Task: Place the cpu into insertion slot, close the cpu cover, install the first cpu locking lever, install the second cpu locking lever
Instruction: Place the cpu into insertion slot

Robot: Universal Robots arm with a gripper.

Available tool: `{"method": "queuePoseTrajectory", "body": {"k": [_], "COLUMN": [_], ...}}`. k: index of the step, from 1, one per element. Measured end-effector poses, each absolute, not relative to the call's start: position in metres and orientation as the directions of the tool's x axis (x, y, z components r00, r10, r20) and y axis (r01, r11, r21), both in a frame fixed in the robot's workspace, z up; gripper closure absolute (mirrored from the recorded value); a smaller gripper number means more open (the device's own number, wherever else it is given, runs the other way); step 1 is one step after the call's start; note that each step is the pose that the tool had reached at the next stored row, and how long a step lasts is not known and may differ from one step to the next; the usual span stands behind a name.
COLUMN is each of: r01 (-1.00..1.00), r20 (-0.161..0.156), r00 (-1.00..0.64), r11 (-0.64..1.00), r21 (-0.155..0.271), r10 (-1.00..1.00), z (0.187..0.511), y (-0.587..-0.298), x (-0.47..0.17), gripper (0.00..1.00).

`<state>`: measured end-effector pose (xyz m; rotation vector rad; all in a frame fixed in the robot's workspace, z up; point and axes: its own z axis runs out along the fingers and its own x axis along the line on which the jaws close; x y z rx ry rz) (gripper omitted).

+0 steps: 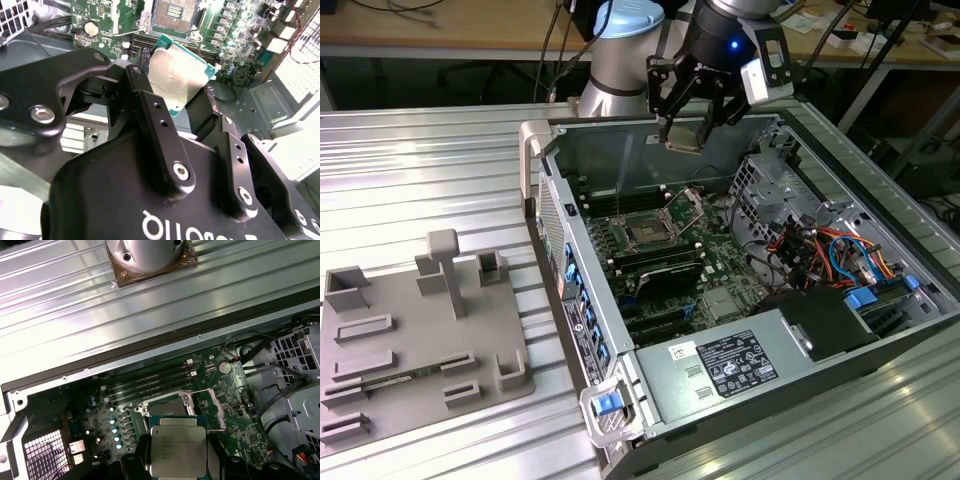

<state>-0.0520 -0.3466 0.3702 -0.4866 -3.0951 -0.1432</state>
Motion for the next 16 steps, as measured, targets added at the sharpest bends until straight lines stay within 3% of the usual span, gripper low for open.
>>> {"method": "queuePoseTrajectory", "body": {"k": [16], "r01": [0.444], "r20": [0.019], "r00": [-0.896], "r11": [0.891], "r21": [0.089], "r10": [0.445], "z": [0.3677], "y": [-0.3466], "x": [-0.0524], "gripper": [0.45]}}
